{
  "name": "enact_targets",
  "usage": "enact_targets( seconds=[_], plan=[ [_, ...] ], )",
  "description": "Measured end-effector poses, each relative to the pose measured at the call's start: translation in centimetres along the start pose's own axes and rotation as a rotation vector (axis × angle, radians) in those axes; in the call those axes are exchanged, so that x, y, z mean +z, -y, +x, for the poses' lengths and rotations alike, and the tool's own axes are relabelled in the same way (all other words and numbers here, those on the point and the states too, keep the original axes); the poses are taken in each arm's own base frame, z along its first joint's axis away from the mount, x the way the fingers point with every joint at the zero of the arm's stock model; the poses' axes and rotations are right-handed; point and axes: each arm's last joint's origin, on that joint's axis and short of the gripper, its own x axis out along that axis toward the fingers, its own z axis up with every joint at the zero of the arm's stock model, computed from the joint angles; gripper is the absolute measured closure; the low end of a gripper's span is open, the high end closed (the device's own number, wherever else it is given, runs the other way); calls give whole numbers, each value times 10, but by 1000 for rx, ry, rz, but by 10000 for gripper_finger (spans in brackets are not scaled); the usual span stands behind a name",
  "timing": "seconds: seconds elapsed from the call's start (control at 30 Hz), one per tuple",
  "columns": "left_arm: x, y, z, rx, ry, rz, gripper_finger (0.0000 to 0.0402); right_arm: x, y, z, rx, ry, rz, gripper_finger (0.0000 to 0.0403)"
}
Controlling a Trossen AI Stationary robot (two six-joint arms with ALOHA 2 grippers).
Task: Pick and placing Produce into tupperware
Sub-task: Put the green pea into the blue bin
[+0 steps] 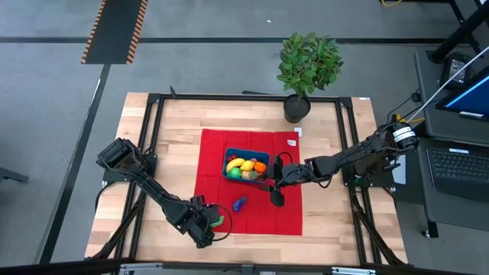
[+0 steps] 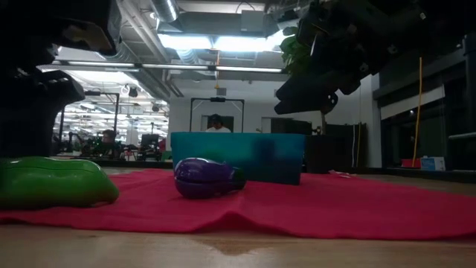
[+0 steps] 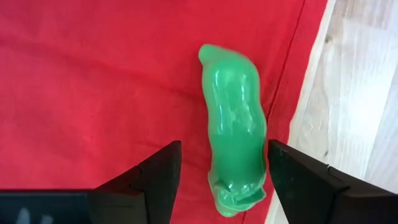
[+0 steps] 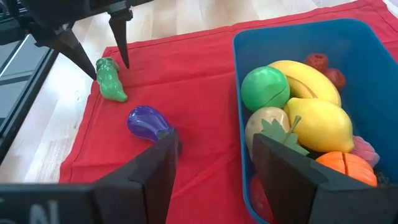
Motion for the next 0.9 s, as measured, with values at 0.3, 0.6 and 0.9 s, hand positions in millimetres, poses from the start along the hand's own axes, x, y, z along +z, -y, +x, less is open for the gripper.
enact_targets(
  seconds=[0.3,0.6,0.9],
  plan=[
    [-1,0,1,-8,-19,-1,207,0,0,0,0,0,0,193],
    [-4,3,10,-27,-68,5,242,0,0,0,-1,-1,0,193],
    [-4,3,9,-33,-70,5,274,0,0,0,-1,-2,0,193]
  ],
)
